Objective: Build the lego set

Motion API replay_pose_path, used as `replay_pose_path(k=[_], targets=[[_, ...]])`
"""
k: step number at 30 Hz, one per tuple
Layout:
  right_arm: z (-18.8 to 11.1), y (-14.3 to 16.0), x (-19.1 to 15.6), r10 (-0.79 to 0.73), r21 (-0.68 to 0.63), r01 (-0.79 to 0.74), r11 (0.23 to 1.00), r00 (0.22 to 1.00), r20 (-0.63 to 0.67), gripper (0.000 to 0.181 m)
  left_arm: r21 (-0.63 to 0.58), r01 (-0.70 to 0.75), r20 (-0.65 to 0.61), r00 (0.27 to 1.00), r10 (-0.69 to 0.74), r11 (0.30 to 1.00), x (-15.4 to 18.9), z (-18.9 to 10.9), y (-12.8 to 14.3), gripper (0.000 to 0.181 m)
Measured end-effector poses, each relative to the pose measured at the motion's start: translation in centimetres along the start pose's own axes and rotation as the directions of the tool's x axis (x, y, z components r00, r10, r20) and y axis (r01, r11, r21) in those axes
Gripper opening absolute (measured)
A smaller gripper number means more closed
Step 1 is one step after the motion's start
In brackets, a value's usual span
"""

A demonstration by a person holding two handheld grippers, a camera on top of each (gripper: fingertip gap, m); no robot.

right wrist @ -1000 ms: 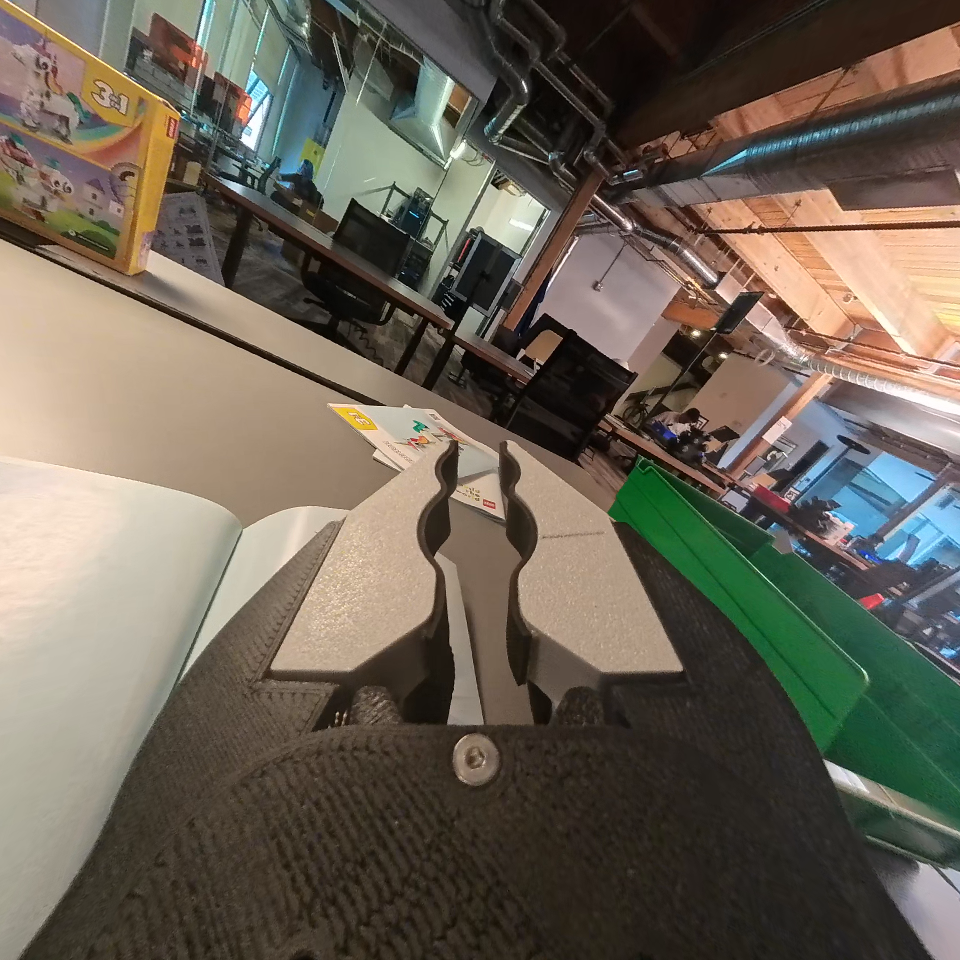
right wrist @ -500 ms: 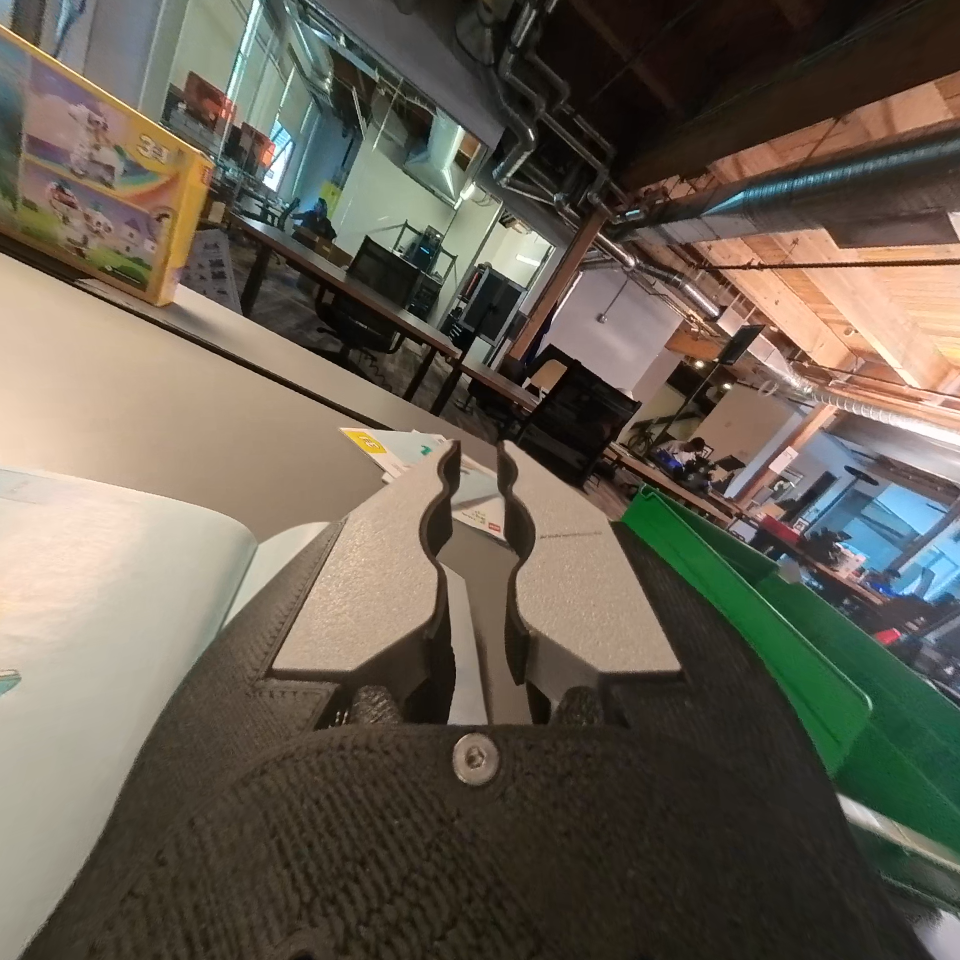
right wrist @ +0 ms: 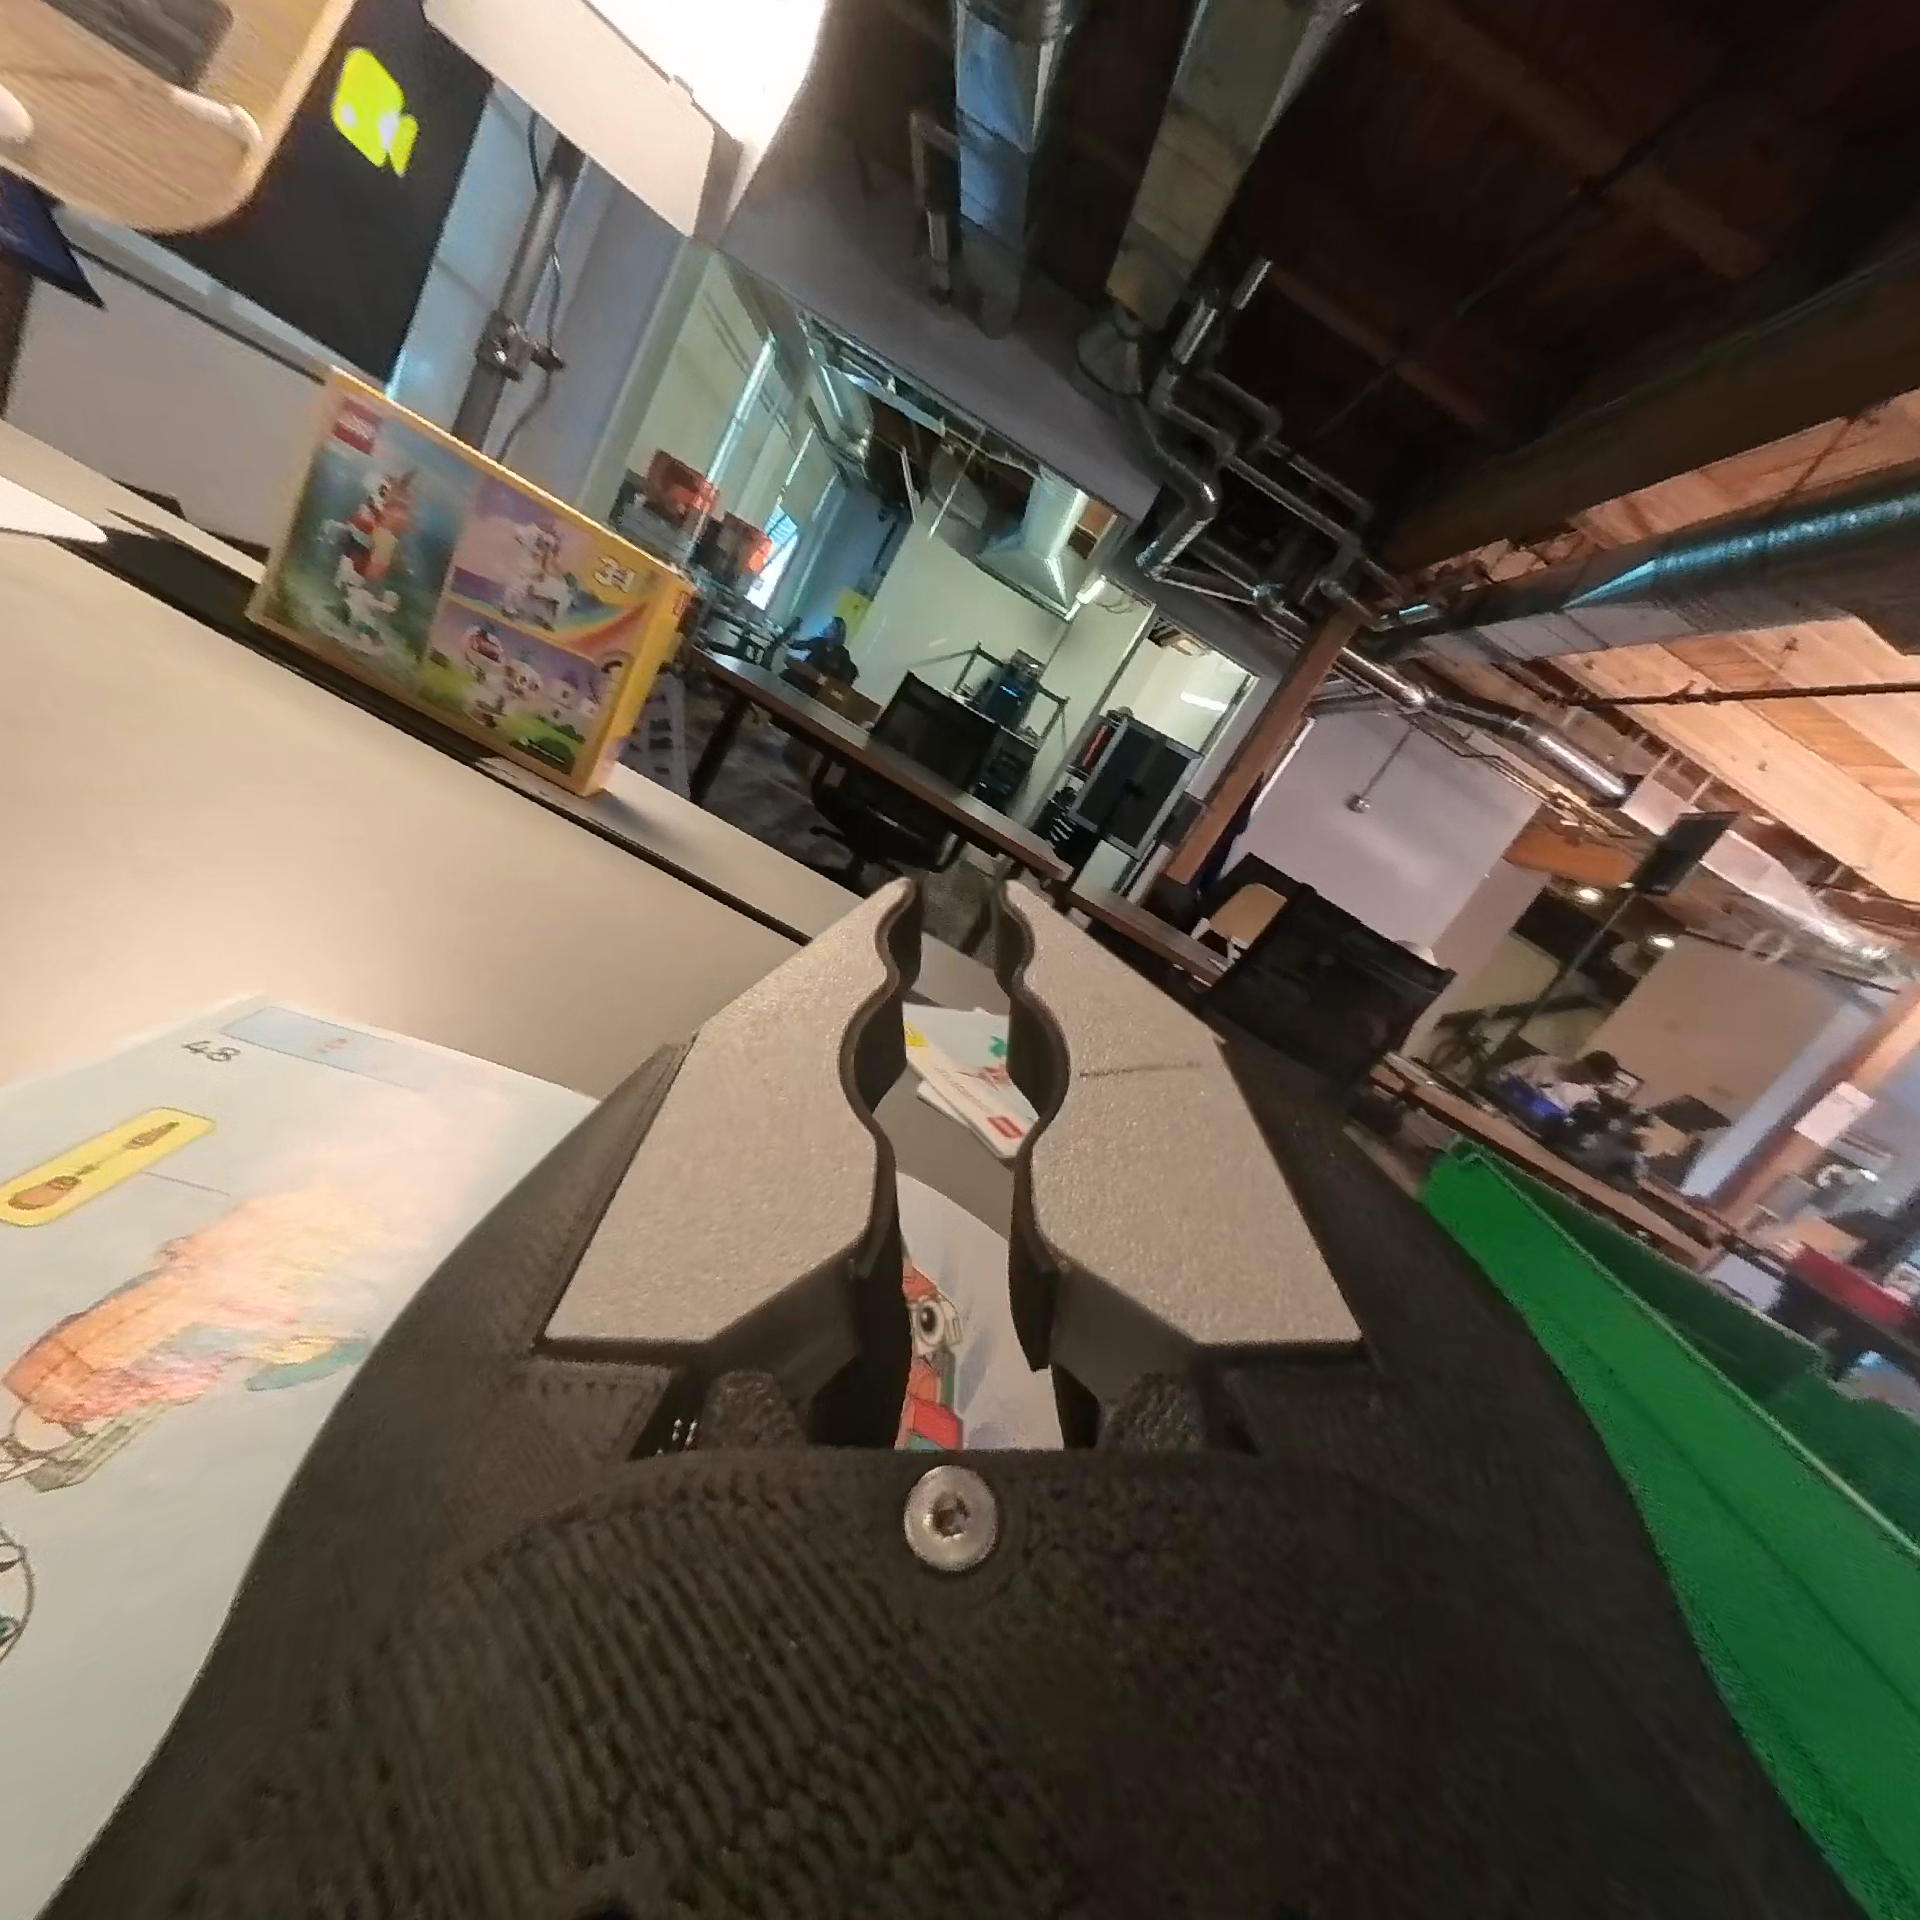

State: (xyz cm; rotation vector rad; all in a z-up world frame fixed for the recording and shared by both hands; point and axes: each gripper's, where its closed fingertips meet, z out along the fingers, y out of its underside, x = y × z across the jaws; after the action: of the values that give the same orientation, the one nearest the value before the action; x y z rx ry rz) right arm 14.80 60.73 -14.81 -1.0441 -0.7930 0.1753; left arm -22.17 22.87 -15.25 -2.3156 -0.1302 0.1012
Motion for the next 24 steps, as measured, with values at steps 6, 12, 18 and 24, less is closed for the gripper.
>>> replay_pose_path(k=[6, 12, 18, 24], targets=[[-0.5, 0.1, 1.1, 0.16, 0.02, -0.16, 0.987, 0.987, 0.003, 0.011, -0.293, -0.196, -0.021, 0.98, 0.199, 0.936, -2.3, 3.8, 3.5, 0.008], [-0.8, 0.7, 2.7, 0.272, 0.02, -0.271, 0.962, 0.961, -0.042, 0.011, -0.388, -0.211, -0.057, 0.977, 0.205, 0.897, -3.2, 6.0, 4.4, 0.015], [-0.6, 0.7, 2.5, 0.27, 0.017, -0.27, 0.963, 0.962, -0.039, 0.011, -0.437, -0.264, -0.034, 0.96, 0.277, 0.86, -3.4, 6.4, 4.8, 0.02], [-0.4, 0.9, 2.4, 0.262, 0.008, -0.262, 0.965, 0.964, -0.04, 0.011, -0.489, -0.16, 0.071, 0.972, 0.222, 0.858, -4.8, 5.2, 5.6, 0.042]])
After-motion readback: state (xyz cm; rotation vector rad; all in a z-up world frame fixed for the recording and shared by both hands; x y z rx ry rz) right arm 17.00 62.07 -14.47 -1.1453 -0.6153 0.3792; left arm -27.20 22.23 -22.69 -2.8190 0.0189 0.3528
